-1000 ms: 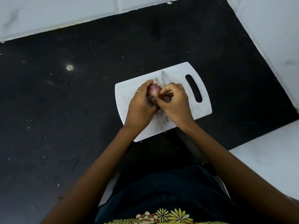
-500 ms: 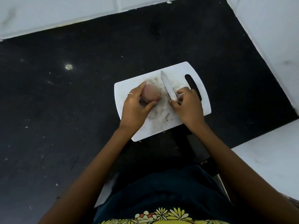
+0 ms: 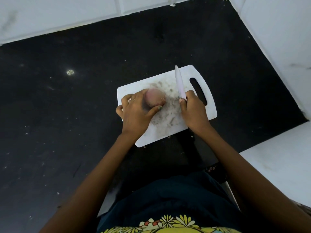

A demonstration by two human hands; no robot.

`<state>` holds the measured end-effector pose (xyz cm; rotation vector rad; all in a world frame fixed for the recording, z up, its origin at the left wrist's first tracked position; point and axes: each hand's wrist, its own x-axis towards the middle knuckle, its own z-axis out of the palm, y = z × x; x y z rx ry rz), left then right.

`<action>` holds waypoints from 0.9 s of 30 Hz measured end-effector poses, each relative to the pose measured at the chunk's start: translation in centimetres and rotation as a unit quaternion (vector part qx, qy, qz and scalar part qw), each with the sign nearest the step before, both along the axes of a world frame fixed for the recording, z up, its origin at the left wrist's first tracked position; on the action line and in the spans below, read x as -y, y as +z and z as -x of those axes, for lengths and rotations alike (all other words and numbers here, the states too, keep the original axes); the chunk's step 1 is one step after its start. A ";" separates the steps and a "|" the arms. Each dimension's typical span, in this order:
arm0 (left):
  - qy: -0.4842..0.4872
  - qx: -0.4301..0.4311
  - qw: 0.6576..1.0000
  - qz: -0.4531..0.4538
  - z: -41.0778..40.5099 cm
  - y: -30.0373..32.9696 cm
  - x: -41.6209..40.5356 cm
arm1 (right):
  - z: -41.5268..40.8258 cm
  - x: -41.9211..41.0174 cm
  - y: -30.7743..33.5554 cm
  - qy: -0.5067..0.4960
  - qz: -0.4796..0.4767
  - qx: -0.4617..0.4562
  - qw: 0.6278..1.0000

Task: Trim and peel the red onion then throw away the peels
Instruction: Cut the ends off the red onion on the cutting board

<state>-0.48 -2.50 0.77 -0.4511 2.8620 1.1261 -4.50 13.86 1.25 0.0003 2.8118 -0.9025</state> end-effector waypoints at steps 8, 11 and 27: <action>0.000 -0.052 0.997 0.054 0.4 0.6 -0.6 | -1.0 0.0 2.3 -0.001 0.181 0.139 0.974; -0.024 -0.068 0.997 0.030 0.9 0.7 -1.0 | -1.3 0.2 3.6 0.025 0.167 0.139 0.976; -0.061 -0.039 0.997 -0.007 2.0 1.2 -0.8 | -2.1 1.7 5.1 0.073 -0.015 0.068 0.995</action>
